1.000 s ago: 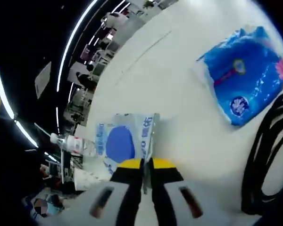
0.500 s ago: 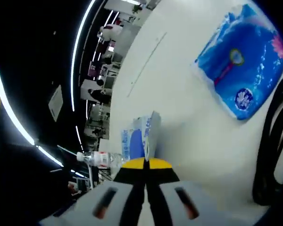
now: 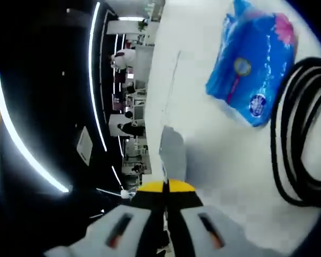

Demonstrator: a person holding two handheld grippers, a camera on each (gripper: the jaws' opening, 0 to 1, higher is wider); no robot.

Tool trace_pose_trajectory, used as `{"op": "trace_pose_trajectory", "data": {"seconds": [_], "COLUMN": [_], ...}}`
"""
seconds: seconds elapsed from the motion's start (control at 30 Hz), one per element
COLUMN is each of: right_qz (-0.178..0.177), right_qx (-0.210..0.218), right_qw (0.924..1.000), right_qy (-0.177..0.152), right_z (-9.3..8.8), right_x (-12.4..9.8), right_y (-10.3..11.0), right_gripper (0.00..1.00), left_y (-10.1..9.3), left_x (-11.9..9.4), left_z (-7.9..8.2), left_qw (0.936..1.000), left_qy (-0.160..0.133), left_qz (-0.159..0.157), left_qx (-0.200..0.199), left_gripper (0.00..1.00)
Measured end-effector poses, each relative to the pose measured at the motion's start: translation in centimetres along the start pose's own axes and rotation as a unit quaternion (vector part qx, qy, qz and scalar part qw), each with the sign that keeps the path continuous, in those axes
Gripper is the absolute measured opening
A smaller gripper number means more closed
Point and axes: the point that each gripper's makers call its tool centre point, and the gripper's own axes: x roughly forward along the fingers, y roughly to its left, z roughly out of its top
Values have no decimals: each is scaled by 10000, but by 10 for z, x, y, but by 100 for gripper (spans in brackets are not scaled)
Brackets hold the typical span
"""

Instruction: Arrange the tabletop items into an orderly group along one side of the table until the central work area is clear of visible clutter.

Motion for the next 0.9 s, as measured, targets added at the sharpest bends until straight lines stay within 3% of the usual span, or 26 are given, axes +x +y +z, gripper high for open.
{"op": "trace_pose_trajectory", "data": {"seconds": [0.23, 0.3, 0.43, 0.57, 0.63, 0.77, 0.9], "right_qz": [518, 656, 992, 1215, 1580, 1800, 2222], "right_qx": [263, 338, 561, 680, 1007, 969, 1183], "right_qw": [9983, 9972, 9934, 9901, 9821, 9783, 9669], "right_qy": [53, 72, 140, 203, 169, 333, 405], "right_z": [-2, -5, -6, -9, -8, -13, -12], "right_x": [-22, -30, -42, -53, -61, -71, -82], "right_y": [17, 20, 28, 32, 44, 53, 70], "right_gripper": [0, 0, 0, 0, 0, 0, 0], "left_y": [-34, -45, -65, -69, -68, -65, -62], "left_x": [41, 53, 67, 71, 72, 70, 67], "left_z": [13, 19, 36, 41, 43, 48, 56], "left_qw": [9939, 9899, 9747, 9689, 9679, 9611, 9554], "left_qy": [-41, -52, -233, -295, -352, -516, -749], "left_qz": [-636, -802, -1251, -1327, -1348, -1359, -1310], "left_qx": [-899, -1166, -1840, -2068, -2093, -2347, -2538], "left_gripper": [66, 64, 62, 57, 53, 46, 40]}}
